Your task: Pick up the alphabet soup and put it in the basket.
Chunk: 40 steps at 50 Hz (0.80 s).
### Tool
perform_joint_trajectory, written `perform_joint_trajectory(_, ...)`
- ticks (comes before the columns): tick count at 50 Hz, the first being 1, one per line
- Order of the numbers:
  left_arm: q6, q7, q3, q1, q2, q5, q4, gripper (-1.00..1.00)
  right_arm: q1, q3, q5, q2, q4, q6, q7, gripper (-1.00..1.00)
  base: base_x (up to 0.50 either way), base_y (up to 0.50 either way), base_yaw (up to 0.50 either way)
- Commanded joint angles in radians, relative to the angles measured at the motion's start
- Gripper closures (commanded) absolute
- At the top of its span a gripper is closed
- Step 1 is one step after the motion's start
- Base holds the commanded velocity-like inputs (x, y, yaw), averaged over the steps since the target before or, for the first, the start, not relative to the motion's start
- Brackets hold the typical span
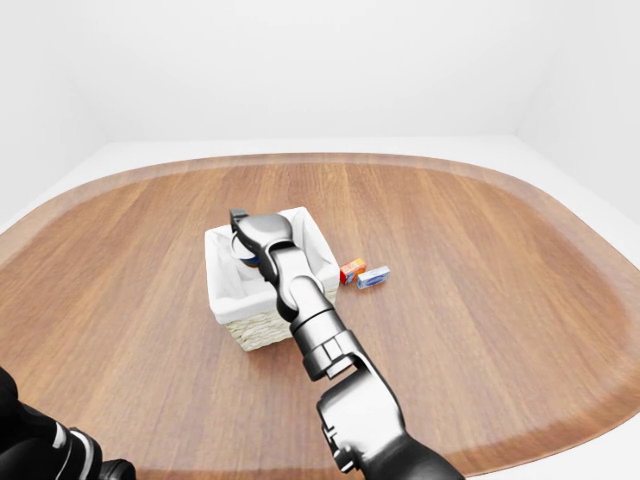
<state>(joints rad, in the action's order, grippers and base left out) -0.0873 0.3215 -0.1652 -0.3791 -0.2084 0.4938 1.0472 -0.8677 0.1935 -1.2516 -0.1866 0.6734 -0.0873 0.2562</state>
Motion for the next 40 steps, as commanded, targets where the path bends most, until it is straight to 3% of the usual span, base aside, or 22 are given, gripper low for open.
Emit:
perform_joint_trajectory(1,0.000,0.000,0.003,0.003,0.001,0.000,0.000,-1.00,-0.012,-0.009,-0.009,0.005,0.018,0.000,-0.032,0.90,0.00,0.00,0.00)
perform_joint_trajectory(22,0.000,-0.012,0.003,0.003,0.012,-0.013,0.000,-1.00,-0.041,-0.015,0.022,0.017,0.127,0.000,-0.107,0.90,0.00,0.00,0.00)
perform_joint_trajectory(32,0.000,0.043,-0.003,-0.013,-0.016,0.069,0.000,-1.00,-0.038,-0.013,0.019,0.016,0.133,0.000,-0.115,0.90,0.00,0.00,0.00)
perform_joint_trajectory(40,0.000,0.027,-0.005,-0.010,-0.006,0.054,0.000,-1.00,-0.056,-0.021,0.032,0.019,0.162,0.000,-0.136,0.90,0.00,0.00,0.00)
